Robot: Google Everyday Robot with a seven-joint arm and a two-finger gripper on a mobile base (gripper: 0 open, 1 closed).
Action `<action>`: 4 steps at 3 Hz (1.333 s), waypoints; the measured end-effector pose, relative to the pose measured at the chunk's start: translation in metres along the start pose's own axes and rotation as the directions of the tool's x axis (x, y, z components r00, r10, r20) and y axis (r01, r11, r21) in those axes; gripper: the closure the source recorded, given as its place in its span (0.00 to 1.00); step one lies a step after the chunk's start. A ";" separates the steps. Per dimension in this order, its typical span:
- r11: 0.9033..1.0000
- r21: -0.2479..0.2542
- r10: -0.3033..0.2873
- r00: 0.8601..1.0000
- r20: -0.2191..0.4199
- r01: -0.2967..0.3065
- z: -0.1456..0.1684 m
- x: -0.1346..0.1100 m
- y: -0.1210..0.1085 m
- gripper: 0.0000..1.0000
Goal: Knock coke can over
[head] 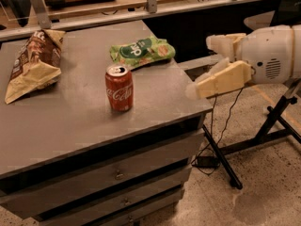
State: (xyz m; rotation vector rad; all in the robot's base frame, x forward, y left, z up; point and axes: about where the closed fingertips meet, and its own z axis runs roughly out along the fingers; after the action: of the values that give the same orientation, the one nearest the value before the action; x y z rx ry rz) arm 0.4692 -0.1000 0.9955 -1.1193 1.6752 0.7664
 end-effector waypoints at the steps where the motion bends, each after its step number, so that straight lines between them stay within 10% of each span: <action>1: 0.993 -0.108 0.058 0.995 0.075 -0.050 0.045 0.011 0.018 0.00; 2: 0.984 -0.171 0.077 0.992 0.102 -0.059 0.073 0.018 0.029 0.00; 4: 0.992 -0.107 -0.054 0.990 0.131 0.068 0.122 0.042 0.015 0.00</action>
Offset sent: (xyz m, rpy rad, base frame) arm -0.0011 0.0909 -0.0633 0.1981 0.0989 0.1848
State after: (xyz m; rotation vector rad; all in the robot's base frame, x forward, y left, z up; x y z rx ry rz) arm 0.4938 -0.0028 0.9131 -1.1677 1.4995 0.8827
